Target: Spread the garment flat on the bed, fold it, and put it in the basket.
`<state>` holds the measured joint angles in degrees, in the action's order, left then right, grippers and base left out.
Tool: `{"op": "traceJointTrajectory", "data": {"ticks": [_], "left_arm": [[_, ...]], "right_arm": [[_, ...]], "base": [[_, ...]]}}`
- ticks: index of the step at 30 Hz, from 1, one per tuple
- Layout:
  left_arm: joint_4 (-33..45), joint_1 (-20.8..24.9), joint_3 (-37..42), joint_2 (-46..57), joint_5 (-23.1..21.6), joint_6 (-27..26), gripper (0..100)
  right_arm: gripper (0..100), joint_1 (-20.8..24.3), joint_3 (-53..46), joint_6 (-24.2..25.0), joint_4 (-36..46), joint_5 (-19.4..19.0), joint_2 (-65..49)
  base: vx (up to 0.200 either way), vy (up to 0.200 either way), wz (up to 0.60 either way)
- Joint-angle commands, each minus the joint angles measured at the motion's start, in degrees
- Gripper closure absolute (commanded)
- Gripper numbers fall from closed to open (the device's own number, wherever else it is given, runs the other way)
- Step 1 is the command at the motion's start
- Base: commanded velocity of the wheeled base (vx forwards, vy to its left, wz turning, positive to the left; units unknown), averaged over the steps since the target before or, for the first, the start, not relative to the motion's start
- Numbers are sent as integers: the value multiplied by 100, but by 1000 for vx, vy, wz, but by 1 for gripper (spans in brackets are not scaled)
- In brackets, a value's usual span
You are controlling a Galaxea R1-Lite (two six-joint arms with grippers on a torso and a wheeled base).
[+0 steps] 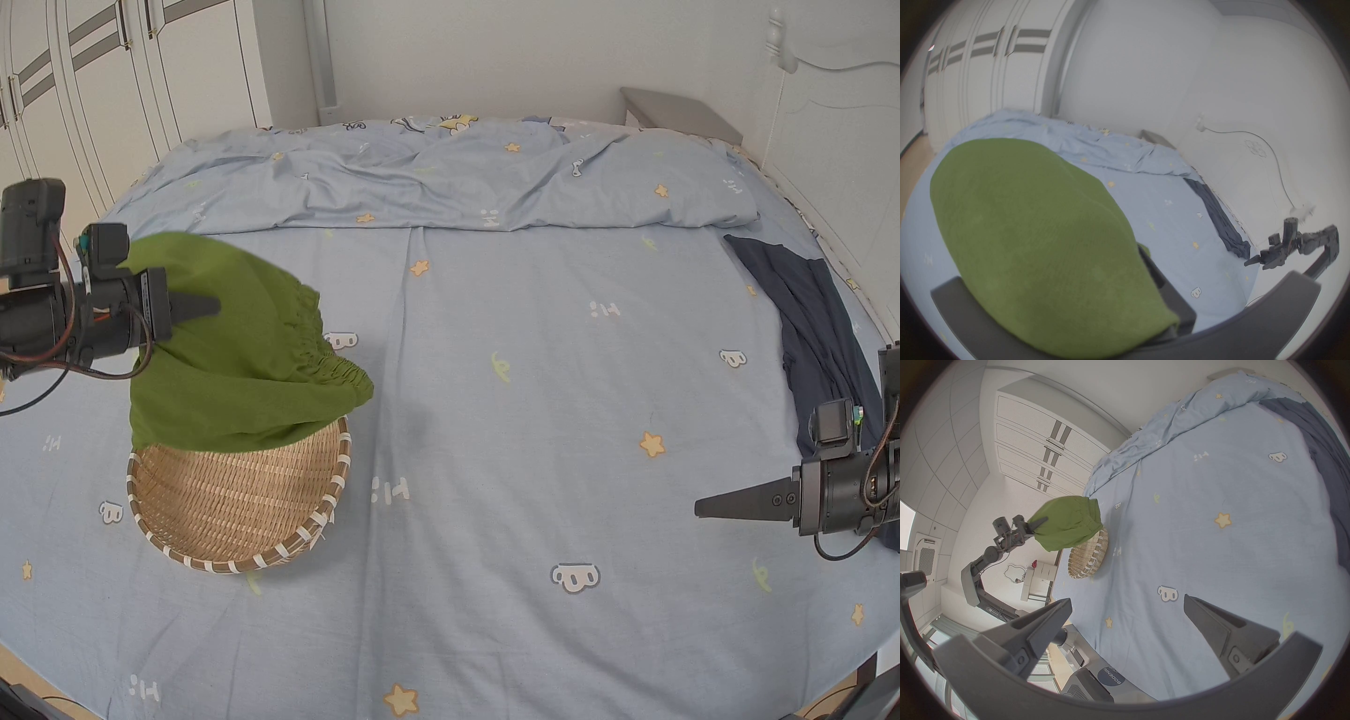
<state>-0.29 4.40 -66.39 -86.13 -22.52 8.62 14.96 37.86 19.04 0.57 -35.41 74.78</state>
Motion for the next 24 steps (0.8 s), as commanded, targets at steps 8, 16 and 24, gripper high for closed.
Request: {"op": "traceJointTrajectory", "data": {"ticks": [8, 16, 24], "left_arm": [[-15, -1161, 1278, -1020, -113, 896, 100], [187, -1187, 1216, -1829, -51, 931, 100], [592, -932, 768, -2760, 125, 1450, 100]], "right_arm": [[0, 341, -86, 12, 13, 8, -86], [0, 394, -121, 12, 22, 8, -165], [0, 394, -121, 12, 13, 8, -148]], "base": [[0, 0, 0], [0, 0, 0], [0, 0, 0]]}}
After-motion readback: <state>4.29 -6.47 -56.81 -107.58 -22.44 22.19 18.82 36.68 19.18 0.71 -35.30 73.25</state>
